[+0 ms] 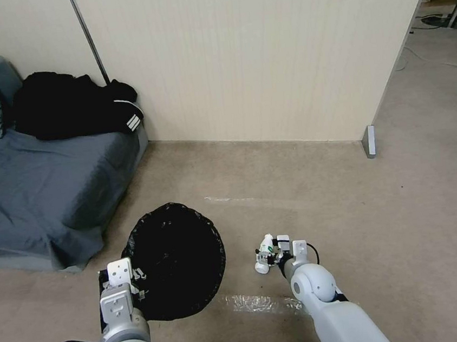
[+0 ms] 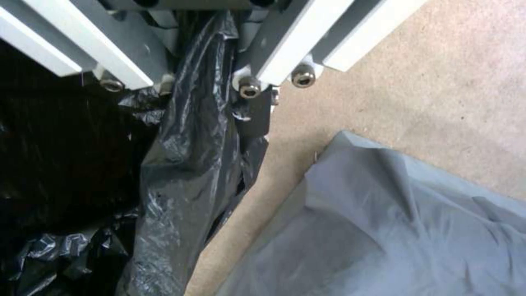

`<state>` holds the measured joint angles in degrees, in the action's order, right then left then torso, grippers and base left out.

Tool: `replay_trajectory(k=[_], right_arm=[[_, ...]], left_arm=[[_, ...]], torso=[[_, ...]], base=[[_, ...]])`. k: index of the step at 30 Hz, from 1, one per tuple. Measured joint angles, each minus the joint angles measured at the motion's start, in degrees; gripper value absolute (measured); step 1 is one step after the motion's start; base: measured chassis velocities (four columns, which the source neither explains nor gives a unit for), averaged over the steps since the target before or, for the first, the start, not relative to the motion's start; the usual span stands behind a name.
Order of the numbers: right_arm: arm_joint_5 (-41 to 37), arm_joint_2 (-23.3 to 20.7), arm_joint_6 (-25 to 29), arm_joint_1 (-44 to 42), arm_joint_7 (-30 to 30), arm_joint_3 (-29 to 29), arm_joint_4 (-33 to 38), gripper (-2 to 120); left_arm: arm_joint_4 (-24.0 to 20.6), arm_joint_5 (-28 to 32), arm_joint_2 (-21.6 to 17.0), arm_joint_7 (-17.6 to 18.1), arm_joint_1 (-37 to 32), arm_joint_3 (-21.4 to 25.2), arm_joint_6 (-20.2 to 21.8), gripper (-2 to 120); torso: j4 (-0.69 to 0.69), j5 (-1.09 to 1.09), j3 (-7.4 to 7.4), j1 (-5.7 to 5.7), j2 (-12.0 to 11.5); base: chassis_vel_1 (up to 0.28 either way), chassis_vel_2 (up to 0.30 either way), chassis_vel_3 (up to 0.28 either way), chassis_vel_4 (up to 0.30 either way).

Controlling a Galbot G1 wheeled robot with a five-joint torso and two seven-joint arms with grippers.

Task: Pick up the trash bin, then pick up the garbage from the floor and place it into the trash bin.

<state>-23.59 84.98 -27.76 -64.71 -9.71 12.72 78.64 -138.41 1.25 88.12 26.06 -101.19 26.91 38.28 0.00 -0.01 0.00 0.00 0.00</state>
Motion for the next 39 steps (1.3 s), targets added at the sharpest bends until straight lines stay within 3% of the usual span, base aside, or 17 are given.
replay_trajectory(k=[15, 28, 39], right_arm=[[2.6, 1.7, 3.0, 2.1, 1.1, 0.3, -6.3, 94], [2.8, 2.8, 4.2, 2.0, 1.6, 1.9, -9.8, 44], [4.0, 3.1, 5.8, 2.7, 2.3, 2.9, -11.9, 23]], left_arm=[[0.2, -0.1, 0.1, 0.1, 0.1, -0.1, -0.1, 1], [0.3, -0.1, 0.1, 0.1, 0.0, -0.3, -0.2, 1], [0.3, -0.1, 0.1, 0.1, -0.1, -0.5, -0.3, 1]], torso=[[0.00, 0.00, 0.00, 0.00, 0.0], [-0.01, 0.00, 0.00, -0.01, 0.0], [0.01, 0.01, -0.01, -0.01, 0.0]], base=[[0.000, 0.000, 0.000, 0.000], [0.000, 0.000, 0.000, 0.000], [0.000, 0.000, 0.000, 0.000]])
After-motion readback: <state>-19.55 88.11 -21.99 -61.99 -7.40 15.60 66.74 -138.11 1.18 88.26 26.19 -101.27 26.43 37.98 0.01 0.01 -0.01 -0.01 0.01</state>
